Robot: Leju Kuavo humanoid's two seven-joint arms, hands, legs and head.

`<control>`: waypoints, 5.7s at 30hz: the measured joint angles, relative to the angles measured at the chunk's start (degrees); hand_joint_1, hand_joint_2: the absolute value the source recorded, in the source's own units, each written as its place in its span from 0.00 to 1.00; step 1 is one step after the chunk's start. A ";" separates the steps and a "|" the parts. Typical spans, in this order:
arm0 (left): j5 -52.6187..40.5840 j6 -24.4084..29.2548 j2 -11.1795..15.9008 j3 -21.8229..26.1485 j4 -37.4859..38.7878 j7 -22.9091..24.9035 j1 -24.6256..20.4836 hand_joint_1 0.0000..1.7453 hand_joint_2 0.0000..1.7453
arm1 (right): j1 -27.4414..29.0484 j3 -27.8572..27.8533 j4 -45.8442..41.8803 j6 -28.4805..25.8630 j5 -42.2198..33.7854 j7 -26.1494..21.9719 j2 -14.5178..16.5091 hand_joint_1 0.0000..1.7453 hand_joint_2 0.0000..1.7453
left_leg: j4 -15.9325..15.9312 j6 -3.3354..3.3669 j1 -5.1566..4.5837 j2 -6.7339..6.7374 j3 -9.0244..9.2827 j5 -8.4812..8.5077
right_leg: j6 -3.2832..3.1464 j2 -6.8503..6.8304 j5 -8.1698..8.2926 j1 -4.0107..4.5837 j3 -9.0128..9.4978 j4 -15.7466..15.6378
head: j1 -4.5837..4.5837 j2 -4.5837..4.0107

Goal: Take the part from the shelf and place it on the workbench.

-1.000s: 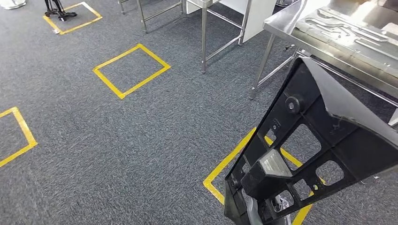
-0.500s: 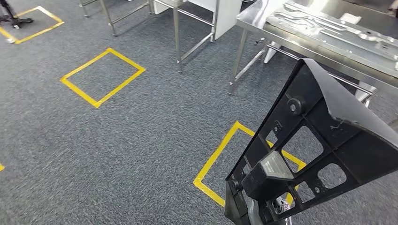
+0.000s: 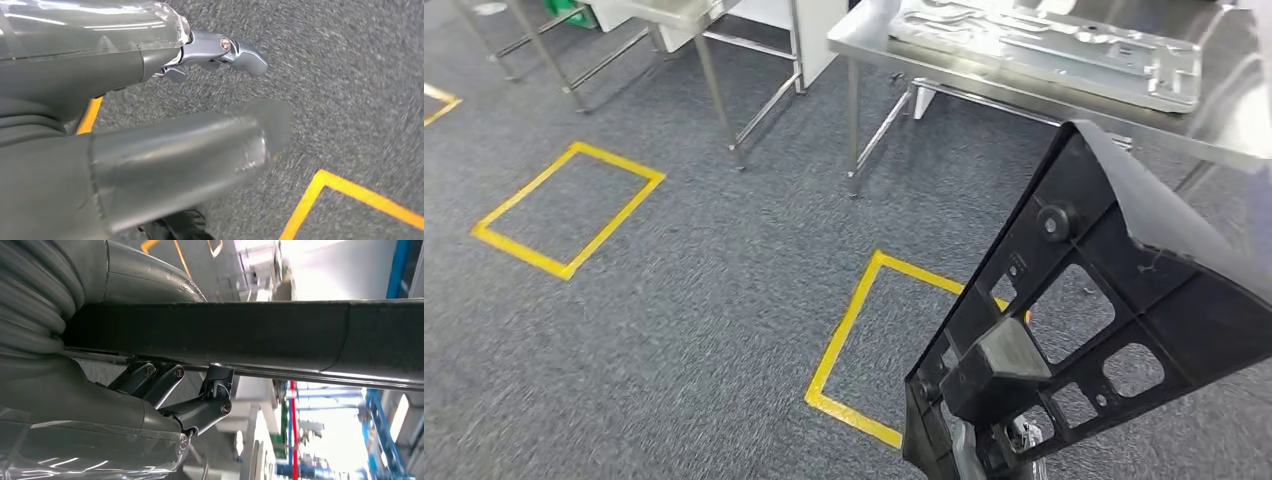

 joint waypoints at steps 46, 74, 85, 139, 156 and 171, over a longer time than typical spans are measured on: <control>0.33 -1.27 -0.08 -0.24 -0.31 -0.04 0.52 0.00 0.00 | -0.66 0.52 0.62 -3.63 3.70 2.38 0.29 1.00 1.00 | -15.91 3.07 -0.27 -0.91 6.49 8.01 | 4.04 -0.74 -10.21 -0.81 -3.62 15.43 | 0.00 0.00; 0.80 -2.32 -0.06 -0.03 -0.39 0.62 0.38 0.00 0.00 | -2.79 0.24 1.45 -18.72 18.96 8.63 1.15 1.00 1.00 | -14.02 3.00 -0.17 -0.91 4.21 9.33 | 3.13 -0.56 -7.89 0.11 1.31 8.75 | 0.01 0.00; -1.62 -2.31 -0.04 -0.80 0.05 1.08 -0.27 0.00 0.00 | -12.46 -17.22 -0.73 -27.82 50.04 7.25 9.12 1.00 1.00 | -14.54 0.91 -0.15 -0.98 7.94 7.09 | 1.68 -1.06 -1.12 -0.01 -1.74 1.48 | 0.08 0.00; -3.79 -3.74 2.36 -4.76 1.45 1.36 -1.37 0.00 0.00 | -33.43 -8.60 15.38 -21.68 81.43 36.52 -1.45 1.00 1.00 | -14.91 2.77 -0.27 -1.24 3.36 10.69 | 3.40 -0.80 -9.49 -0.67 -7.43 16.48 | -0.69 0.01; -3.32 -3.86 2.81 -5.11 1.71 1.46 -1.42 0.00 0.00 | -35.08 -9.21 18.94 -19.44 84.04 38.51 -4.45 1.00 1.00 | -4.08 0.14 -0.44 -1.11 -3.12 4.64 | -0.54 -0.42 -1.99 0.27 2.44 0.47 | -1.09 -0.01; -3.02 -3.29 3.24 -5.17 1.92 1.75 -1.52 0.00 0.00 | -36.61 -9.41 21.45 -13.54 80.19 38.43 -6.08 1.00 1.00 | -15.48 2.40 -0.18 -1.30 2.61 11.96 | 3.50 -0.80 -4.50 -1.20 -5.48 11.09 | -0.42 0.01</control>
